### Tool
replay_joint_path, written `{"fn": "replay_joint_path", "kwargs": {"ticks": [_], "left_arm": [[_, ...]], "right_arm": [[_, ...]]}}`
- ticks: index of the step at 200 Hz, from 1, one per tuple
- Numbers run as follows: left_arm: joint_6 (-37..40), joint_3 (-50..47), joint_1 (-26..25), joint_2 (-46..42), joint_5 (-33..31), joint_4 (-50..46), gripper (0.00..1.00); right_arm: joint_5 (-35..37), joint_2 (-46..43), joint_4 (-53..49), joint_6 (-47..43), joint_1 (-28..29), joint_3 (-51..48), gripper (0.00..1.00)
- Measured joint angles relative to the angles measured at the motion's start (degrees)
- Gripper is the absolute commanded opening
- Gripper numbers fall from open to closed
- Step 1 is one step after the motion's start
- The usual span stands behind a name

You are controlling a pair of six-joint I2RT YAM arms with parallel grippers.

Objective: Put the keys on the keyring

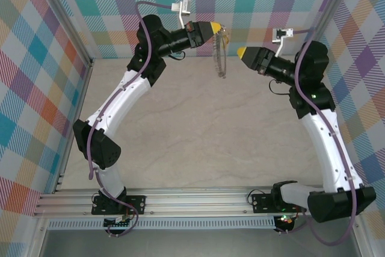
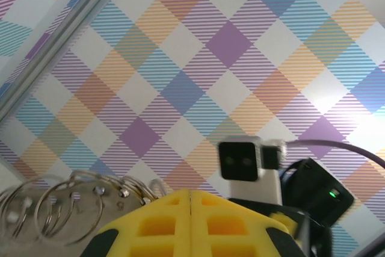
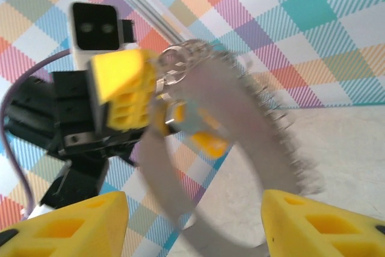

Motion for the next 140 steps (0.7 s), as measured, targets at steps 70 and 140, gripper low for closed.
{"fn": "replay_joint_path", "kwargs": {"ticks": [70,140], "left_arm": [[-2.69,0.13,0.00,0.55,2.49,2.86,0.00],[-3.15,1.62,-0.20,1.62,3.82,3.87,0.00]], "right_arm": [[-3.06,6.51,5.09,1.36,-0.20,3.76,0.60],[-4.76,9.64,9.51,3.78,0.24,7.17,0.54]]}}
